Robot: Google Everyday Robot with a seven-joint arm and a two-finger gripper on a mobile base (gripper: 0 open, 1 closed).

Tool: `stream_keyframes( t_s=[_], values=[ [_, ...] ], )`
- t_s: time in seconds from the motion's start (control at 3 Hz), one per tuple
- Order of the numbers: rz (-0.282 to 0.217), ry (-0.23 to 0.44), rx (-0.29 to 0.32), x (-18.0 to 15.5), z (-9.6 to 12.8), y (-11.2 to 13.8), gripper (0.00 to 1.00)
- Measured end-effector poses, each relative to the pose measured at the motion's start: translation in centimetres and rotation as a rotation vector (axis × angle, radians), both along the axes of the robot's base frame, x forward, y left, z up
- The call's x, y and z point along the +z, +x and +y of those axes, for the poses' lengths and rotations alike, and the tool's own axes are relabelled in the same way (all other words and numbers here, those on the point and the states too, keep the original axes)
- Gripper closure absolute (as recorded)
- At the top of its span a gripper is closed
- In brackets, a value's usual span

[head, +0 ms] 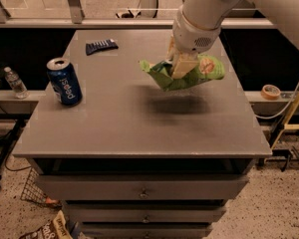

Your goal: Move green rice chip bag near pepsi can

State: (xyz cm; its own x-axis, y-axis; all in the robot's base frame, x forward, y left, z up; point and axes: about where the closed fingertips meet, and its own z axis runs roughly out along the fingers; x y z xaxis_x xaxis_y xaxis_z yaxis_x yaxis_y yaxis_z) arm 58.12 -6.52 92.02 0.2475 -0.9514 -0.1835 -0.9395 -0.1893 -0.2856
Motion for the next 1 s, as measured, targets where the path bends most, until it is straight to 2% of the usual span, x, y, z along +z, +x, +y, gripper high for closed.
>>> stream_keyframes(
  t_s=[0.33, 0.67, 1.0],
  values=[
    [-0.038, -0.007, 0.057, 1.4, 1.9, -0.2, 1.00],
    [-0.064, -0.041, 0.124, 1.9, 5.0, -0.5, 1.00],
    [-0.089, -0.116, 0.206, 1.2, 9.6, 0.9, 1.00]
  ],
)
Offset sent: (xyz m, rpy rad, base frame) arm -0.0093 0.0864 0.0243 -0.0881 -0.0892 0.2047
